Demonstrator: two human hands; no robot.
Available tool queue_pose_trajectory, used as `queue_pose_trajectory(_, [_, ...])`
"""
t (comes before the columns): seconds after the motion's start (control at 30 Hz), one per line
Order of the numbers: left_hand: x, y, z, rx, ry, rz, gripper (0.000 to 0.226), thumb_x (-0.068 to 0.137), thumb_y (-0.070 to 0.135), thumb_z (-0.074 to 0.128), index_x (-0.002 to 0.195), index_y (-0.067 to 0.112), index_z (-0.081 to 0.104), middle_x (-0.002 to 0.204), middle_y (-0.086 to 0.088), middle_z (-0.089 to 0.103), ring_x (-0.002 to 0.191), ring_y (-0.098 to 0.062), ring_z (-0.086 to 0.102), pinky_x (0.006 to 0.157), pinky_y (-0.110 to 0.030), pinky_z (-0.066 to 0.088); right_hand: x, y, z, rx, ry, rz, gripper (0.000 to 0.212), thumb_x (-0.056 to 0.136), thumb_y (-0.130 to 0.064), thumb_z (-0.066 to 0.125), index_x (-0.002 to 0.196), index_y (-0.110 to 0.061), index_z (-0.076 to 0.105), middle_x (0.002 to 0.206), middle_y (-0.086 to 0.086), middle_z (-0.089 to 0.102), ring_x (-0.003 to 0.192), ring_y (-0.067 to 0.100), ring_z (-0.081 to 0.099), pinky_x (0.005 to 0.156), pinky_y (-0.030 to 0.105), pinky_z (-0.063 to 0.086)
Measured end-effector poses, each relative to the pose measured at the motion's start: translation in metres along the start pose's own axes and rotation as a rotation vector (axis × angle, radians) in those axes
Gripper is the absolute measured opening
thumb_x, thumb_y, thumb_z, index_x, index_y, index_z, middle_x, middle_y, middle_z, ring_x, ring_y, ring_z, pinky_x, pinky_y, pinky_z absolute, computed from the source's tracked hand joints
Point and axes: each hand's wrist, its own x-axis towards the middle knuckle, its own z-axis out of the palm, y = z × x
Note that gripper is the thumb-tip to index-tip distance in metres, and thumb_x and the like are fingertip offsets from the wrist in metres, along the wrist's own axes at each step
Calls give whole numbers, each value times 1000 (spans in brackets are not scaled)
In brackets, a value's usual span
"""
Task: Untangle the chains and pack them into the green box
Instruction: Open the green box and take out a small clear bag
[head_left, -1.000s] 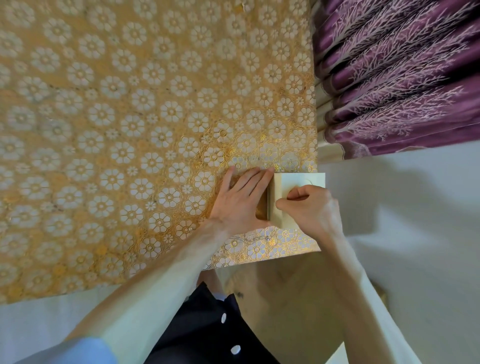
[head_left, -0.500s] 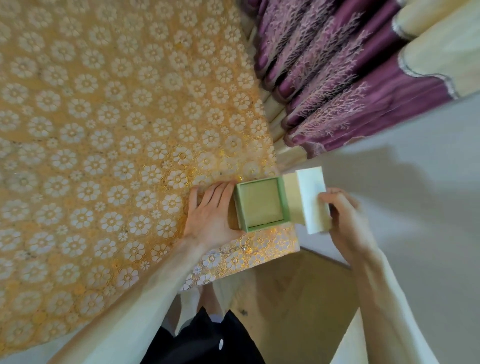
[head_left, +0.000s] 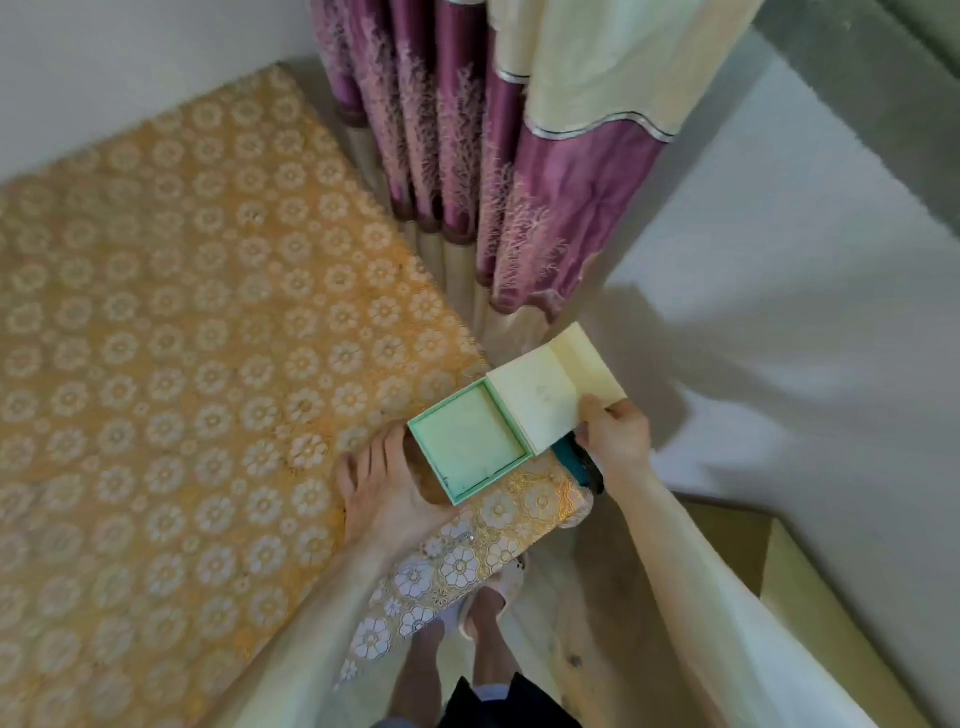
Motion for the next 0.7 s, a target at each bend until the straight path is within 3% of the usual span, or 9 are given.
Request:
queue_pose_trajectory(0.07, [1,1,1,13,8,3,132,50,104,40,142,10,36,142,-4,48,130,-25,46,112,-57,28,13,8,4,-19,-62,36,19,95,-24,62,100,-6,63,93,14,71,82,27,65,86,51,59])
queue_pose_trajectory(0.17, [1,1,2,43,-4,-10,135,49,107,35,143,9,34,143,-6,48,131,-27,46,114,-57,26,18,17,9,74,-139,62,9,95,-15,63,104,-13,62,99,7,70,93,28,69,87,44,60])
queue_pose_trajectory(0.23, [1,0,2,60,-17,-12,136,49,105,40,144,9,33,144,-8,48,131,-29,46,114,-57,26,21,27,9,100,-165,51,10,90,-16,66,99,-20,64,98,3,72,96,26,71,88,45,60])
queue_pose_trajectory(0.3, [3,-1,0,74,-53,-14,137,47,101,49,146,9,31,147,-9,45,134,-29,44,114,-56,26,21,32,8,117,-178,40,24,84,-20,67,108,-21,66,100,2,75,93,23,73,87,45,61])
queue_pose_trajectory(0.4, [-2,-2,-8,65,-126,-46,134,51,88,70,153,12,27,158,-4,32,143,-25,34,118,-52,25,10,39,0,147,-202,2,31,84,-20,67,115,-15,67,92,-1,74,81,16,71,79,34,60])
queue_pose_trajectory(0.5, [-22,-14,-23,-2,-73,-91,108,70,63,80,155,21,29,161,1,26,145,-24,30,118,-46,23,-22,44,-11,43,-201,-56,47,75,-40,67,110,-10,62,88,-6,62,75,14,61,73,26,56])
queue_pose_trajectory(0.6, [-59,-41,-41,-12,14,-121,76,86,52,70,151,28,38,158,5,33,143,-18,31,117,-40,24,-73,55,-12,-116,-216,-176,20,91,-34,68,109,-27,62,97,-15,67,86,3,65,70,19,48])
queue_pose_trajectory(0.7, [-99,-73,-52,-24,22,-191,61,90,42,70,144,32,45,150,11,38,141,-13,34,115,-33,20,-117,71,0,-245,-313,-312,18,92,-28,69,107,-35,64,98,-18,70,87,-7,62,68,9,46])
